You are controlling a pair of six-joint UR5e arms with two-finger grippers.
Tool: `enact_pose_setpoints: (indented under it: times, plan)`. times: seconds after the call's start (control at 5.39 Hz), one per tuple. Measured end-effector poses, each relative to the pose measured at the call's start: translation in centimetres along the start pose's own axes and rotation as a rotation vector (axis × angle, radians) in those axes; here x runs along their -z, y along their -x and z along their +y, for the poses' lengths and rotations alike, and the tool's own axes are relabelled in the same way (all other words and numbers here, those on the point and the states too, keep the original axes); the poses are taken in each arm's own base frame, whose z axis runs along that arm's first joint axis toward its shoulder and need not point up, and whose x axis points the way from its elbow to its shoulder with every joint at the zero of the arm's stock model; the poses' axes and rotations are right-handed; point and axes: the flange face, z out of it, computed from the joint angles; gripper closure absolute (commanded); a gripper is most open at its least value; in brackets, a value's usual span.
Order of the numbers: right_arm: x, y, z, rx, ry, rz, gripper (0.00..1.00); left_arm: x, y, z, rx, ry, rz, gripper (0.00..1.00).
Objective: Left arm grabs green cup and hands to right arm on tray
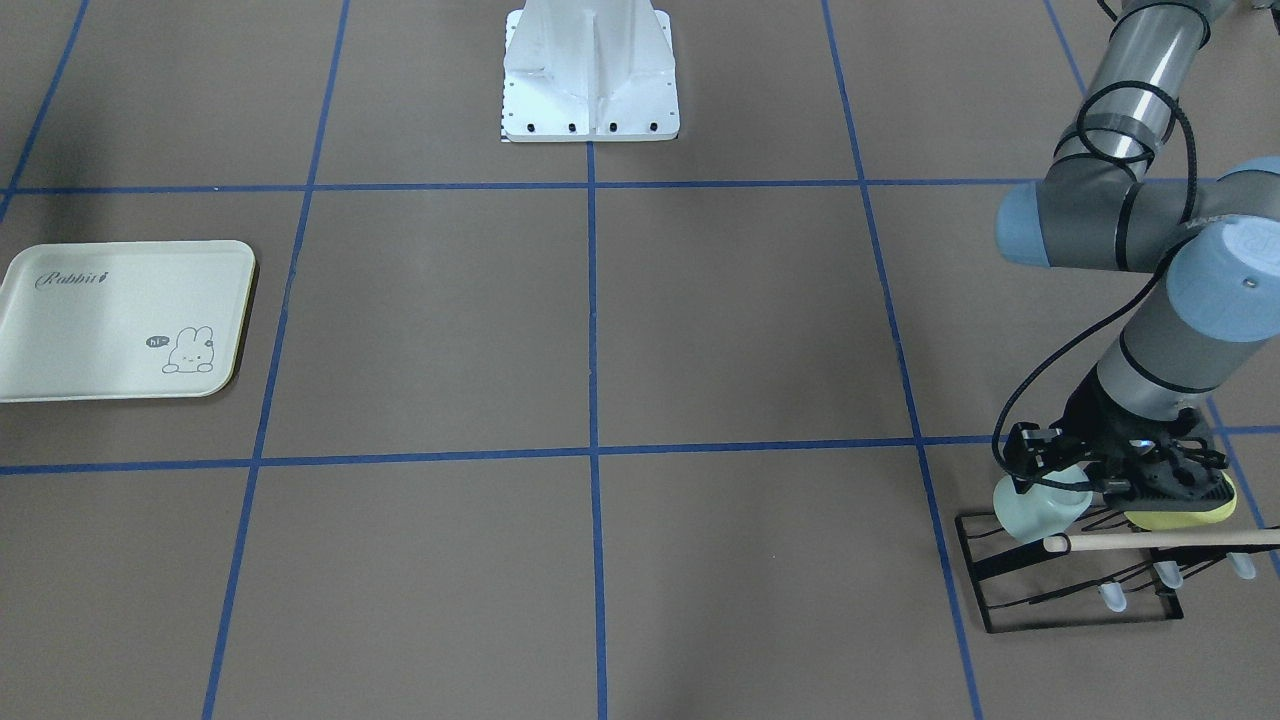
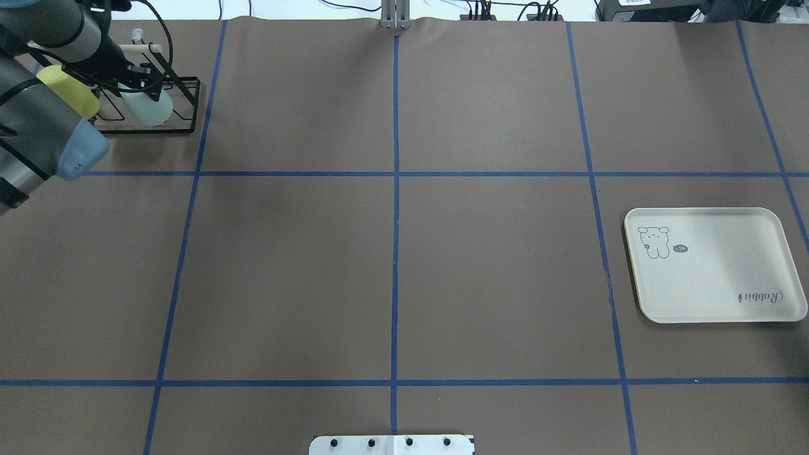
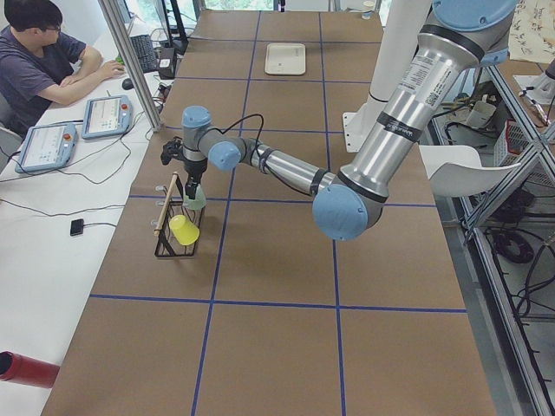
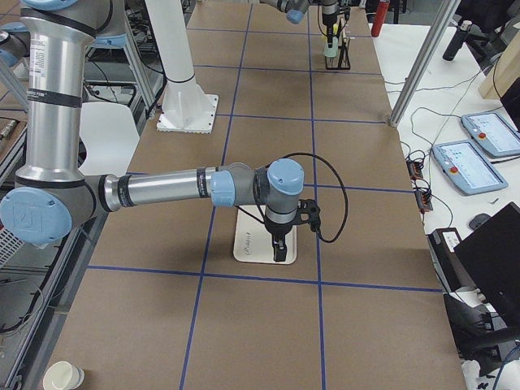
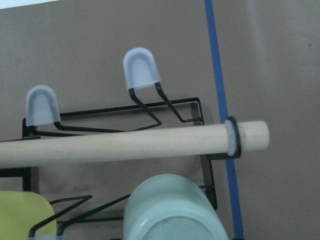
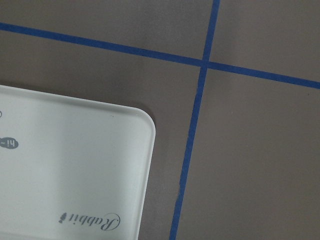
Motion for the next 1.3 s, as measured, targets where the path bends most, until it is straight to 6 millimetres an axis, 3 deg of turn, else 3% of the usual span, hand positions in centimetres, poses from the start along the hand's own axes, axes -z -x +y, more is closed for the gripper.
enact_pose_setpoints:
  times: [0.19,0.56,1.11,1.3]
  plan:
    - [0.0,0.0,0.0,0.000,0.000,-0.001,0.00,0.4,0.0,-0.2,0.002,-0.004,0.002,1.00]
    - [0.0,0.0,0.0,0.000,0.000,-0.001,0.00,3.2,0.0,-0.6,0.008,-0.020,0.003,1.00]
    - [0.2,0.2,-0.3,0.006,-0.005,0.000,0.00,14.2,-0.9,0.4,-0.030,-0.017,-0.035,1.00]
    - [0.7,0.6,-0.9,0.017,-0.017,0.000,0.00,16.2,-1.4,1.0,-0.031,-0.031,-0.029,1.00]
